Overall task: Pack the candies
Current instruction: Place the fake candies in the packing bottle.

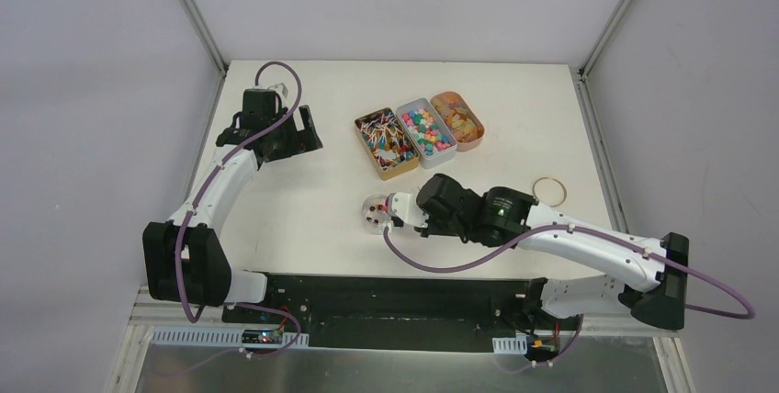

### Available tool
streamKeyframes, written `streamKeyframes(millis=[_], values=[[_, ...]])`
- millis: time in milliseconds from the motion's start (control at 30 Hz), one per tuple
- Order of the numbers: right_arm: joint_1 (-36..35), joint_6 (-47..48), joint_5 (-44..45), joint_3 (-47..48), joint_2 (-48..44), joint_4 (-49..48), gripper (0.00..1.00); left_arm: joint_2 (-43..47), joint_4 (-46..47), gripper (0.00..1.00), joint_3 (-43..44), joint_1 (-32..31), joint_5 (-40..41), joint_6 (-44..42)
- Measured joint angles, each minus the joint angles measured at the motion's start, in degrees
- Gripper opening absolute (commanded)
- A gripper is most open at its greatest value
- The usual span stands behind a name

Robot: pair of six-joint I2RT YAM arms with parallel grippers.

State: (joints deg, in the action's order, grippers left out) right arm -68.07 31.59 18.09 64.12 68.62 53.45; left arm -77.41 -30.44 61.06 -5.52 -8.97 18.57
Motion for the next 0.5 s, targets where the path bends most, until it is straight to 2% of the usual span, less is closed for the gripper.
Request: streamKeyframes(millis=[500], values=[[-0.6,-1.9,1.4,6.2,0.9,4.7,0.00,0.0,0.0,0.84,-0.1,0.0,-0.5,-0.2]])
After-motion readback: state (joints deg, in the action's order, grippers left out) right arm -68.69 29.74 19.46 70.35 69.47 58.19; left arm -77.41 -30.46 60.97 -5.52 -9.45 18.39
